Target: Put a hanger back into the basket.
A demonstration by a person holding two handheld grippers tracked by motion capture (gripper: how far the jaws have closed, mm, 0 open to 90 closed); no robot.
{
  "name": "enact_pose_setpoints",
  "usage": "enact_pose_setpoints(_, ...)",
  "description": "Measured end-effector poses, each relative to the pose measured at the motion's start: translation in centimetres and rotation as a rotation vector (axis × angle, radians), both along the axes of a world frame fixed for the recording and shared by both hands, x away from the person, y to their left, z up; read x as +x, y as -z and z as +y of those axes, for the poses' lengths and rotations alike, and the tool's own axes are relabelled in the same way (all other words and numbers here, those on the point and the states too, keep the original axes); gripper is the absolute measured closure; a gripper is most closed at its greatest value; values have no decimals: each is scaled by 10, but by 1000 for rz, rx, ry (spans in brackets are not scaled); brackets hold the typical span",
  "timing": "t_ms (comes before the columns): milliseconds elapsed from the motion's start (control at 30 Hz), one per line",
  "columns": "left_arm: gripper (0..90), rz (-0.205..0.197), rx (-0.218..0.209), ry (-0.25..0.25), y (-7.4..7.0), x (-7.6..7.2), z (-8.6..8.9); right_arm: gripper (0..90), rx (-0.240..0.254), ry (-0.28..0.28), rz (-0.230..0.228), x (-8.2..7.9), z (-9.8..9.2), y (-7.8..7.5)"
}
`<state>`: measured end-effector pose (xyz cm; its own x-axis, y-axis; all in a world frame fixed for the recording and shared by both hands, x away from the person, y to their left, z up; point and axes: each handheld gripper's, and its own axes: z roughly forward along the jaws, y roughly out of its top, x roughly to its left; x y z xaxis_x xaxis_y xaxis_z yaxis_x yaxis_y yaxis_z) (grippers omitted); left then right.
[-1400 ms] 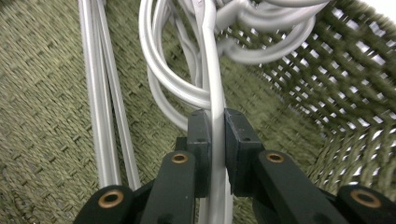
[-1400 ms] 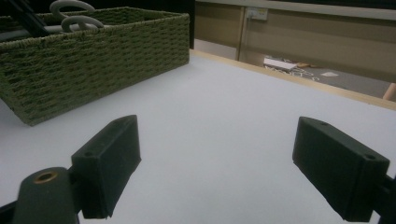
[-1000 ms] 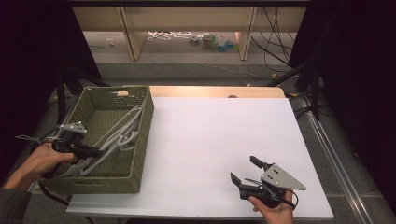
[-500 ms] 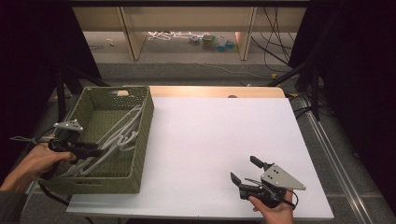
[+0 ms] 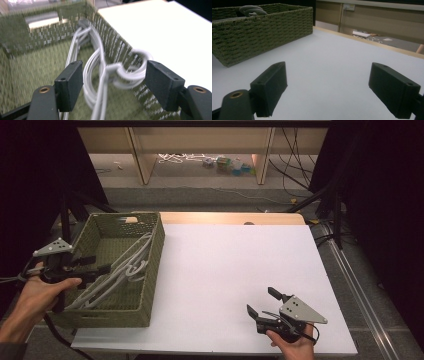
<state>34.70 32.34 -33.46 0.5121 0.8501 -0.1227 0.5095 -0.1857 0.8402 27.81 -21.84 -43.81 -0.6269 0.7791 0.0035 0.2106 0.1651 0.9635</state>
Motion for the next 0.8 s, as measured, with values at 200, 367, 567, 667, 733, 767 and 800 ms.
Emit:
enact_pose_setpoints(200,267,-61,-52,12,-6,-15,-27,159,-11,0,4,-1,-1,-1)
enact_pose_setpoints(367,247,-90,-85,21,-7,-23,-43,159,-18,-1,8,-1,-1,-1)
enact_pose_setpoints(567,242,-131,-131,41,-7,-36,-62,159,-20,3,6,-1,-1,-1)
enact_pose_setpoints(667,243,-143,-130,62,-4,-43,-72,159,-21,1,6,-1,-1,-1)
enact_pose_setpoints(733,243,-150,-121,79,-2,-47,-78,159,-21,0,6,-1,-1,-1)
enact_pose_setpoints(767,243,-150,-126,83,-1,-48,-81,159,-21,0,7,-1,-1,-1)
enact_pose_setpoints(800,243,-155,-125,89,0,-48,-83,159,-23,0,9,-1,-1,-1)
